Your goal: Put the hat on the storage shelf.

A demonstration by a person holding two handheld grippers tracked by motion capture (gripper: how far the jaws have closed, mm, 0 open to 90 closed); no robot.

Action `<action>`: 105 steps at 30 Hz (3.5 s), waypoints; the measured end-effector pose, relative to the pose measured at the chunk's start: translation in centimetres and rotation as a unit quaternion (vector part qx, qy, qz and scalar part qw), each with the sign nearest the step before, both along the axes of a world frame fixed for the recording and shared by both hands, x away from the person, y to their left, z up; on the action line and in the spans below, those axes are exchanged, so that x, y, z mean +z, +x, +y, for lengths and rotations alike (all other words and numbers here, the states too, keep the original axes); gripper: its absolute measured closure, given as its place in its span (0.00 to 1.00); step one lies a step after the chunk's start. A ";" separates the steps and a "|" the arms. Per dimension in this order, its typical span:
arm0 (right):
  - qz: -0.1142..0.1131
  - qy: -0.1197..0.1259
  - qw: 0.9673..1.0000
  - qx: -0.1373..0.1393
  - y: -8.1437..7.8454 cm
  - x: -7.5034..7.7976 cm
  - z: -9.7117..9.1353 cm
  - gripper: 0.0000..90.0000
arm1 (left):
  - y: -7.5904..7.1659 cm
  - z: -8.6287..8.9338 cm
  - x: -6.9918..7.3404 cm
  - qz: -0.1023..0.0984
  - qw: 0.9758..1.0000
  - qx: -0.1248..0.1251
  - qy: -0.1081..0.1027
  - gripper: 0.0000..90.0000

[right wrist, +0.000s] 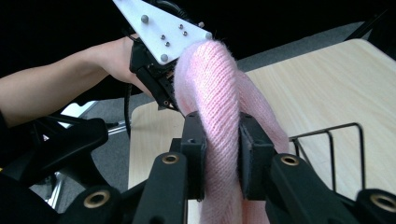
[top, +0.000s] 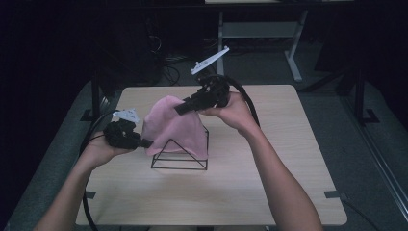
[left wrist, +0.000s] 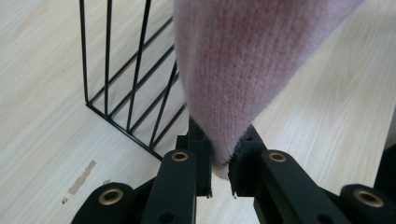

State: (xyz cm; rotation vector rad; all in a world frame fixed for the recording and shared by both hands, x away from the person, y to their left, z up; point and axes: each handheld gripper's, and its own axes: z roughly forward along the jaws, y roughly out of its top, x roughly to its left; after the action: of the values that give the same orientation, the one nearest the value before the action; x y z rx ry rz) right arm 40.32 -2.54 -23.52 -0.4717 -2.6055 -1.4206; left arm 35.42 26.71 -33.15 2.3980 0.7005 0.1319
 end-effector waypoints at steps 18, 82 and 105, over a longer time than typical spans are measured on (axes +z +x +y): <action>0.035 -0.014 0.999 0.014 0.1 -3.1 0.7 0.80 | -0.4 -0.3 -2.4 0.007 0.999 -0.002 0.041 0.90; 0.015 -0.068 0.998 0.004 -1.8 -7.2 1.2 0.77 | -0.2 -0.2 -1.7 -0.002 1.000 -0.006 0.014 0.95; 0.009 -0.073 0.997 0.007 -2.4 -8.7 0.6 0.92 | -0.1 -0.3 -2.4 0.003 0.999 0.000 0.034 0.96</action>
State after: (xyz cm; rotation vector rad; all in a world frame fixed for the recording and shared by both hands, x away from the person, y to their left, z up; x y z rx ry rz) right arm 37.90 -1.92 -32.25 -0.4817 -2.7039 -1.2215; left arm 35.29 26.37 -35.56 2.4643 0.7104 0.1505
